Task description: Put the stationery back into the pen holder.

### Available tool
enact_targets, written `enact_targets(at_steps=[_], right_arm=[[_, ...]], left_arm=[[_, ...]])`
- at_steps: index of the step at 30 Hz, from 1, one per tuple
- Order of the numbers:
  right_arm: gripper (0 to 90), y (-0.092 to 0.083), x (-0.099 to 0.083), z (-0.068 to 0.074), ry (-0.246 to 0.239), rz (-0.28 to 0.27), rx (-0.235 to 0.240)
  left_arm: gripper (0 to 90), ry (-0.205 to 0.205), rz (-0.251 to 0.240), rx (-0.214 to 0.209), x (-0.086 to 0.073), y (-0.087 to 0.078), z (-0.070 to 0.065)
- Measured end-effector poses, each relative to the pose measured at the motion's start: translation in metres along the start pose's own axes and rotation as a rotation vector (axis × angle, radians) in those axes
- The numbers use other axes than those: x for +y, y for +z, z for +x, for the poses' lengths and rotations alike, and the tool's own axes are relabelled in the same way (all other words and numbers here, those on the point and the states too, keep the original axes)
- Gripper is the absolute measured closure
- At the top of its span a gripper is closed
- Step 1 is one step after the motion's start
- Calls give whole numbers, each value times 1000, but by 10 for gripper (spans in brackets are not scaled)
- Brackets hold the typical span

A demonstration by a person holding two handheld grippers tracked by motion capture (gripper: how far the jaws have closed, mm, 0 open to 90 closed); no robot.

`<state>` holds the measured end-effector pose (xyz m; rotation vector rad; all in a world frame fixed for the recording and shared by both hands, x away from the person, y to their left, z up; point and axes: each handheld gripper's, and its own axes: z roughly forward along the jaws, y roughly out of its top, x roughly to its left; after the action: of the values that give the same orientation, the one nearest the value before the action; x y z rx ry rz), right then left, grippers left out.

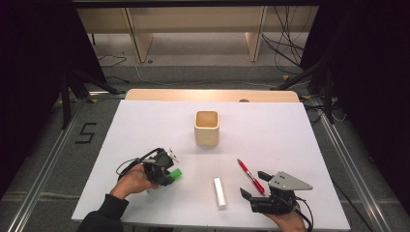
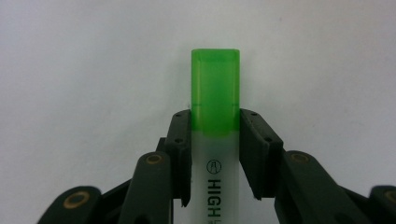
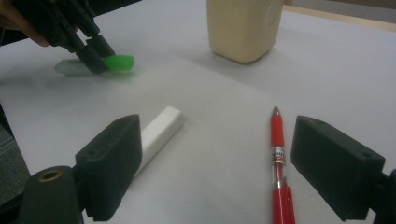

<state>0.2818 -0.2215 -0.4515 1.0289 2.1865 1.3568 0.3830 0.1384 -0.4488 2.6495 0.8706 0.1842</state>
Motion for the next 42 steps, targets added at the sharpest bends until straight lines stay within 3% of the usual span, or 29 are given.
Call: enact_targets(at_steps=[6, 24, 32, 42], right_arm=[[173, 0, 0, 0, 1, -1, 0], [173, 0, 0, 0, 1, -1, -4], [173, -1, 0, 0, 1, -6, -1], [173, -1, 0, -1, 8, -6, -1]], left_arm=[[665, -50, -106, 10, 0, -9, 4], [665, -171, -359, 12, 0, -29, 13], [665, -228, -480, 34, 6, -40, 19], [665, -252, -576, 32, 23, -48, 19]])
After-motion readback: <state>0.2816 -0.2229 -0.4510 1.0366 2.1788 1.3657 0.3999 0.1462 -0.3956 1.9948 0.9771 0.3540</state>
